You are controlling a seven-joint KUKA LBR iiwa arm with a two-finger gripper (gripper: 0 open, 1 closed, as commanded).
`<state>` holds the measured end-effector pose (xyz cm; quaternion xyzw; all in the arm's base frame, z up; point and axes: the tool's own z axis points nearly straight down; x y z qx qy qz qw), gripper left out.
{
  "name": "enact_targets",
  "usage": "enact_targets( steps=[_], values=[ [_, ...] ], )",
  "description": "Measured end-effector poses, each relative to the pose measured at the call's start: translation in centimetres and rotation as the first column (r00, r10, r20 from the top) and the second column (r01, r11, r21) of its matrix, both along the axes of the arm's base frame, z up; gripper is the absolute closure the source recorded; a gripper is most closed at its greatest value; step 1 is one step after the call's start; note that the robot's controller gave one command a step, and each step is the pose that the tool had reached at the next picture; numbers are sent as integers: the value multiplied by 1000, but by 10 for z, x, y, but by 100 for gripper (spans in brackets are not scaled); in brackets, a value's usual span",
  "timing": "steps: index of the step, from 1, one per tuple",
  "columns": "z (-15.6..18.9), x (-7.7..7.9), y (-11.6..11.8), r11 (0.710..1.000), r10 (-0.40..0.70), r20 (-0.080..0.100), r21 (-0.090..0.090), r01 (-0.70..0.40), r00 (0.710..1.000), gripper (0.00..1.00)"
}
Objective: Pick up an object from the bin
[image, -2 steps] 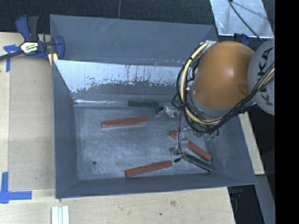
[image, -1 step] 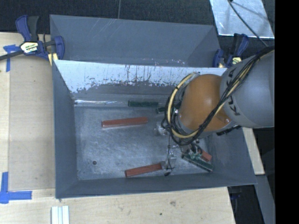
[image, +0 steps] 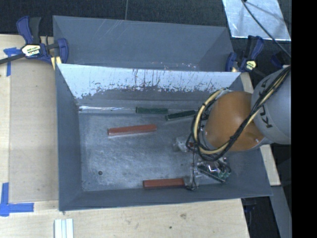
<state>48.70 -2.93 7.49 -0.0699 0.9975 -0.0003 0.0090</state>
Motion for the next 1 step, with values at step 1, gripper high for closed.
enact_targets(
  steps=[1],
  values=[
    [-3,11,-2,1000,-10,-21,0,10,1000,0]
  ],
)
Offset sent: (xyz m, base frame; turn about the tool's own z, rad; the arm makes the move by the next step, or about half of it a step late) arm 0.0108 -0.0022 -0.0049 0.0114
